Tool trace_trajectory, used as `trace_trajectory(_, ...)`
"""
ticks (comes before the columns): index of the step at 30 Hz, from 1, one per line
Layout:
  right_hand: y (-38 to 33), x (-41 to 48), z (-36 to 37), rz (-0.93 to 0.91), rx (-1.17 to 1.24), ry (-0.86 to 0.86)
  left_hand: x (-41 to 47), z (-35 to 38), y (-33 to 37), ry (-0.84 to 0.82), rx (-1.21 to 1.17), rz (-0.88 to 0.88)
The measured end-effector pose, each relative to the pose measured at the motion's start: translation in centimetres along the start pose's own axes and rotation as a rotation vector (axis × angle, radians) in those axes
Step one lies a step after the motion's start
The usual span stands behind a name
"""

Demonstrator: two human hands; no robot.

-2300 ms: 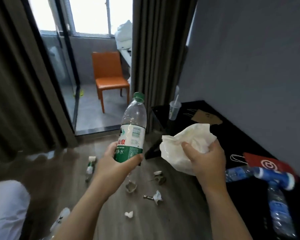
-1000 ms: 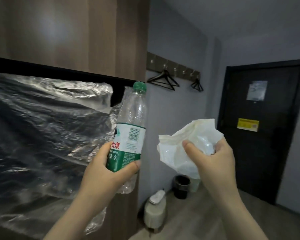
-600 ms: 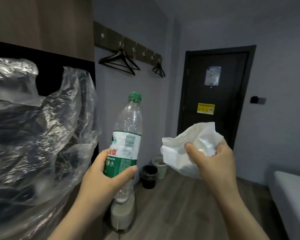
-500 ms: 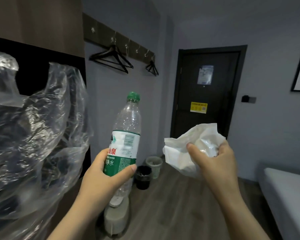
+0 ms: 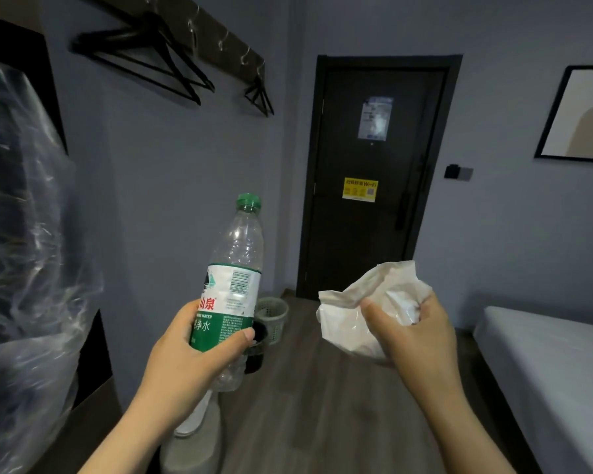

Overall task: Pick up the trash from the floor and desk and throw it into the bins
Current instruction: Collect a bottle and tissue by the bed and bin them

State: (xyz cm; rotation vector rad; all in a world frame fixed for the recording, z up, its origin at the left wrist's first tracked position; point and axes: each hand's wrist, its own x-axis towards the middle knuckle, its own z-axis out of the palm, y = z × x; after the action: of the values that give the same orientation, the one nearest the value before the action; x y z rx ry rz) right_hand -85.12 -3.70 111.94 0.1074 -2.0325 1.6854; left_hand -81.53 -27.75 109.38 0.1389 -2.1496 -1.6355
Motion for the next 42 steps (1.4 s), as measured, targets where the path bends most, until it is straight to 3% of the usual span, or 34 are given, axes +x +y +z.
trace_trajectory(17, 17.6, 28.9, 10.3, 0.071, -0.020, -0.104, 28.2, 15.1, -8.8, 0.028, 0.023, -0.137)
trace_trajectory(27, 27.2, 43.7, 22.3, 0.119, -0.077, -0.133, 47.7, 18.6, -18.5, 0.064, -0.045, -0.212)
trace_trajectory(34, 32.0, 53.5, 32.2, 0.156, -0.181, -0.159, 63.1, 19.0, -23.0, 0.002, -0.018, -0.228)
trace_trajectory(42, 39.2, 62.0, 40.0, 0.250, -0.235, -0.250, 73.3, 20.8, -28.6, 0.000, 0.034, -0.306)
